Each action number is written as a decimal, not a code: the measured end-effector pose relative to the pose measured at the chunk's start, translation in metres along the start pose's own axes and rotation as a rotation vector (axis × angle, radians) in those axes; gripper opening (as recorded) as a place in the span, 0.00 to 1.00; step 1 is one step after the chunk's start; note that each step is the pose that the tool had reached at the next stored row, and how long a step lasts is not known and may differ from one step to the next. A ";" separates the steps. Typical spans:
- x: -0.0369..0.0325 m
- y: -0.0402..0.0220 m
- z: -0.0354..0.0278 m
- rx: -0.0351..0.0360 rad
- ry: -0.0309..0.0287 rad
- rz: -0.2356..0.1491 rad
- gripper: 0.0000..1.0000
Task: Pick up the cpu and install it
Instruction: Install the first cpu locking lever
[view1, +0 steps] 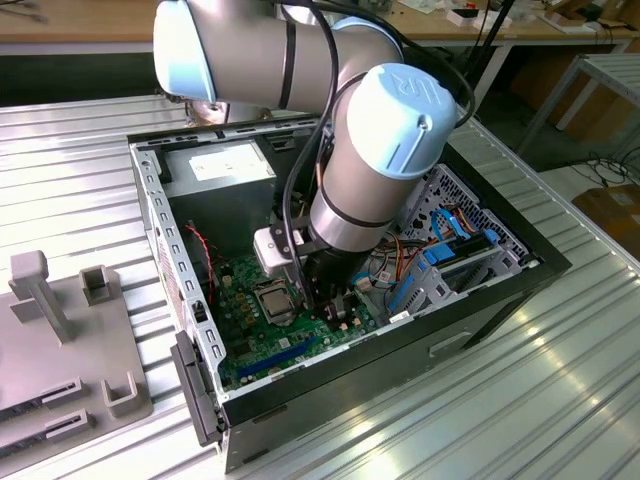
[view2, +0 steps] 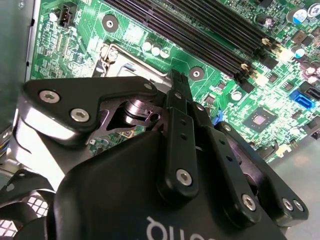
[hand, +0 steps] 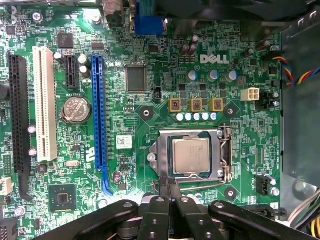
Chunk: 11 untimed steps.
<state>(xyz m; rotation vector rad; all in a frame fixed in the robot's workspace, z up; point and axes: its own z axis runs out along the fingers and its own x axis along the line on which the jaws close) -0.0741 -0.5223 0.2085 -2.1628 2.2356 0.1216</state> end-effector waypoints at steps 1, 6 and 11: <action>0.0001 -0.0001 0.0009 0.0004 0.0001 -0.001 0.11; 0.0005 -0.0002 0.0054 0.0015 0.0003 -0.006 0.11; 0.0005 -0.0016 0.0068 0.0014 0.0005 -0.011 0.11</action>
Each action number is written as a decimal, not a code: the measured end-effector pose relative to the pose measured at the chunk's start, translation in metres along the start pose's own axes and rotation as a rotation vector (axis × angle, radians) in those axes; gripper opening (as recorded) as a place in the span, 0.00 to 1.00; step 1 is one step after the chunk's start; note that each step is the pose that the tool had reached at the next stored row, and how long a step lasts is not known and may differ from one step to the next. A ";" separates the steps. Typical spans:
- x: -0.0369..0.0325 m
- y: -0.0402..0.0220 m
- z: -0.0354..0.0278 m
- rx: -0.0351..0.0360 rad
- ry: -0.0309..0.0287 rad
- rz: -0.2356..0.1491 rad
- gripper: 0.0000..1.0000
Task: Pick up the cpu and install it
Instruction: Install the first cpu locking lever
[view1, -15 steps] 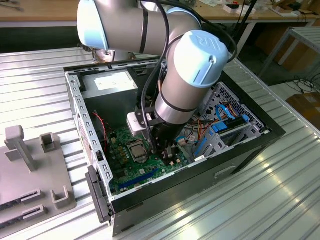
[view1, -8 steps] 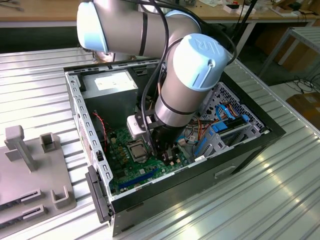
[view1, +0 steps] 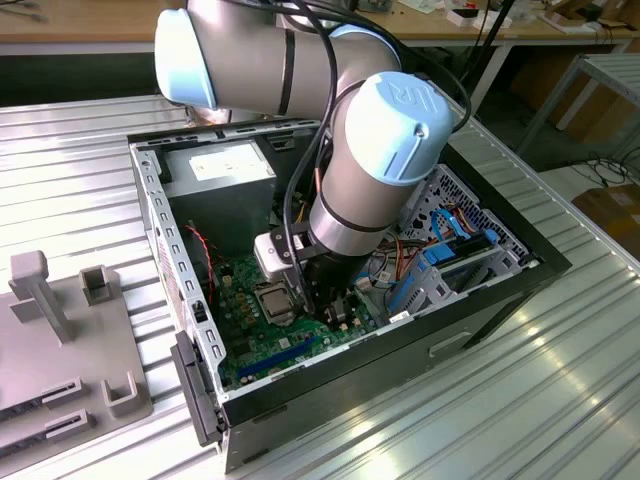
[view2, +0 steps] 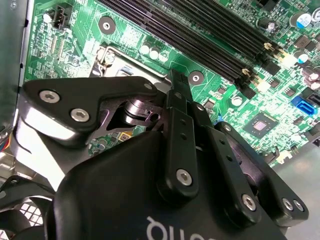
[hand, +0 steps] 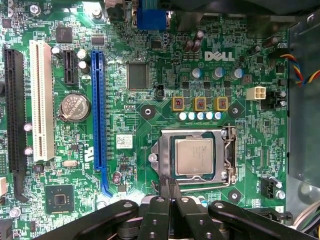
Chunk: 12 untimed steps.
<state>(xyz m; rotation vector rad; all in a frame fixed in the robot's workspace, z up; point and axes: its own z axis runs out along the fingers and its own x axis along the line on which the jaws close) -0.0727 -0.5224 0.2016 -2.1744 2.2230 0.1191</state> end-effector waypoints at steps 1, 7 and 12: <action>0.0000 -0.0004 0.0002 0.0000 0.0001 -0.001 0.11; 0.0001 -0.0028 0.0025 -0.0004 0.0019 -0.005 0.11; 0.0004 -0.0041 0.0060 -0.0004 0.0049 -0.008 0.11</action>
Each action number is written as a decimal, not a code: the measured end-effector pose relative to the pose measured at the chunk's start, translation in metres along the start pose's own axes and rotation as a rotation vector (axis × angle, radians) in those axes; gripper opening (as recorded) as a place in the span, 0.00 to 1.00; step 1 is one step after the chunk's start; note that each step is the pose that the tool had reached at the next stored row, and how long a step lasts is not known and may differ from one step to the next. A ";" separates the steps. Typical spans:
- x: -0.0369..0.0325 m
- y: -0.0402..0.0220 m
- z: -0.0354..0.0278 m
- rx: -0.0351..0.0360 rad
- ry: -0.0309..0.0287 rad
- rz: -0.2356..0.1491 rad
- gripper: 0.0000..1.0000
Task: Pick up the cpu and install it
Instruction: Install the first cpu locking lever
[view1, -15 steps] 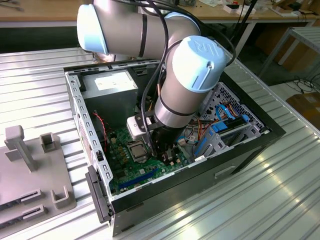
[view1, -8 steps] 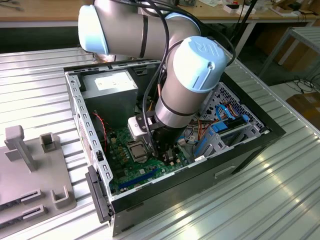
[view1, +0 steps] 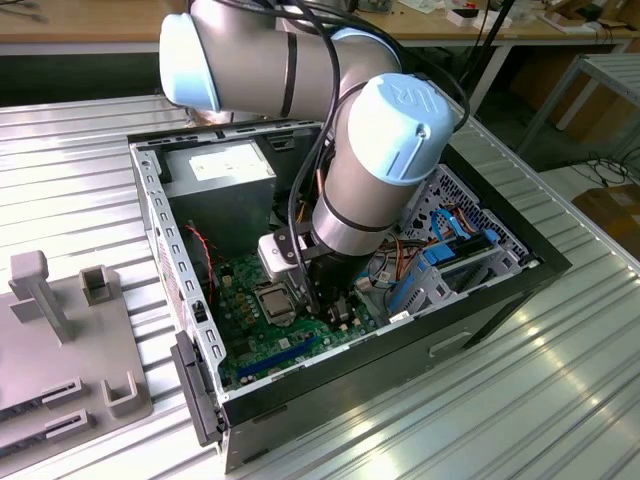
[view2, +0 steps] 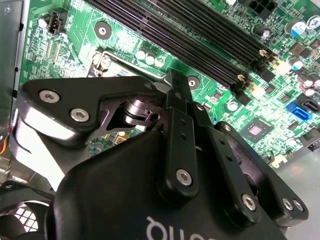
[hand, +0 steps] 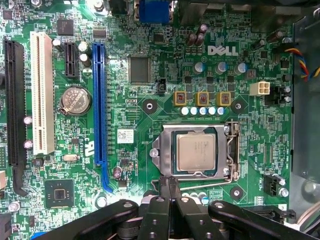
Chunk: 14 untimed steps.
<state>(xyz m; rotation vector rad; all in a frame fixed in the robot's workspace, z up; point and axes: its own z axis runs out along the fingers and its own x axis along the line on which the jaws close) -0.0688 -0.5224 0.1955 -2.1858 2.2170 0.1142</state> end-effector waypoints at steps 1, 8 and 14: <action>0.0000 -0.0003 0.0010 0.0003 0.0001 0.000 0.11; 0.0002 -0.0004 0.0049 -0.0002 0.0004 -0.001 0.11; 0.0002 0.0008 0.0049 0.0012 -0.0001 -0.002 0.11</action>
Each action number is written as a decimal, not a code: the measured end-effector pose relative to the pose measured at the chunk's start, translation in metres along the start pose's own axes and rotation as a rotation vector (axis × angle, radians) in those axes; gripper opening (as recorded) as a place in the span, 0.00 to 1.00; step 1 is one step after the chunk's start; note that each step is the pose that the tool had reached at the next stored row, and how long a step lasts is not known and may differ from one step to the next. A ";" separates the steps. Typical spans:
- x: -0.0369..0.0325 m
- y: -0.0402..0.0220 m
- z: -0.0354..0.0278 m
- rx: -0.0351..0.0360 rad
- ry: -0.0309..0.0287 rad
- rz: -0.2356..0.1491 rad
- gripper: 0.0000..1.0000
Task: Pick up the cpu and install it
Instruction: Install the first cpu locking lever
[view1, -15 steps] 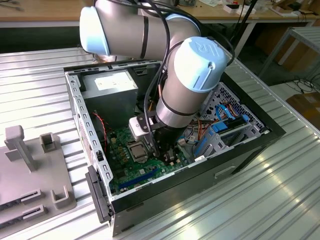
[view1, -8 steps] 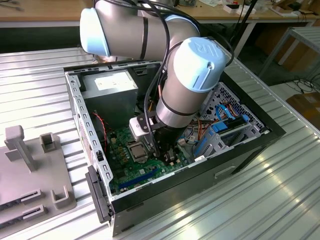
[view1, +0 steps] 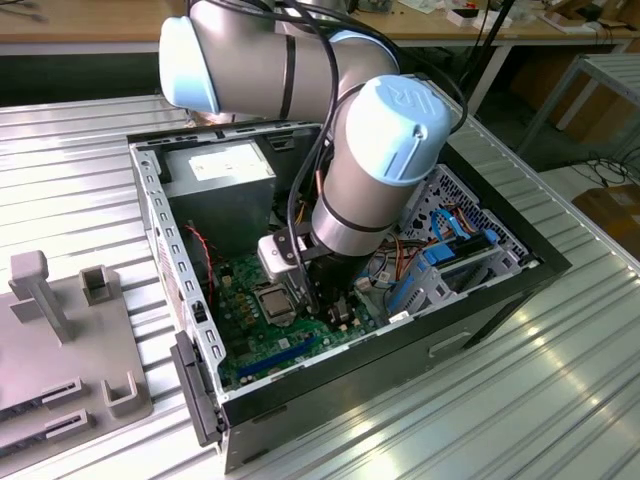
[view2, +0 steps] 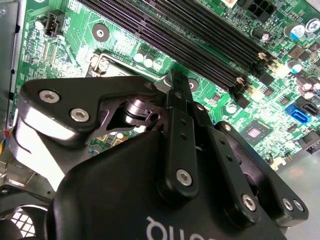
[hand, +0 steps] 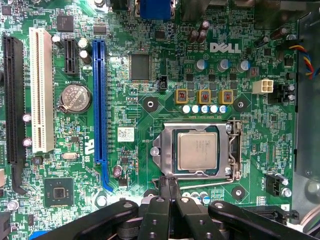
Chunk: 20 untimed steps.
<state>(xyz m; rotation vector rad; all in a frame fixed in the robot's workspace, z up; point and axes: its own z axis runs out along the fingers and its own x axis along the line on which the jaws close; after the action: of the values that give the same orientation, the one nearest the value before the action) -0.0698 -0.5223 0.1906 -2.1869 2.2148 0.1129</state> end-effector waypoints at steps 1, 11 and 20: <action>0.0000 0.0001 0.0000 0.0000 -0.0001 0.000 0.11; -0.0010 0.0005 -0.0119 0.0006 -0.0017 0.001 0.11; -0.0099 0.0006 -0.0349 0.0018 -0.0008 -0.001 0.11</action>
<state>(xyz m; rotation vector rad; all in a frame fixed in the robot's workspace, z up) -0.0691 -0.5149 0.2261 -2.1863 2.2128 0.1117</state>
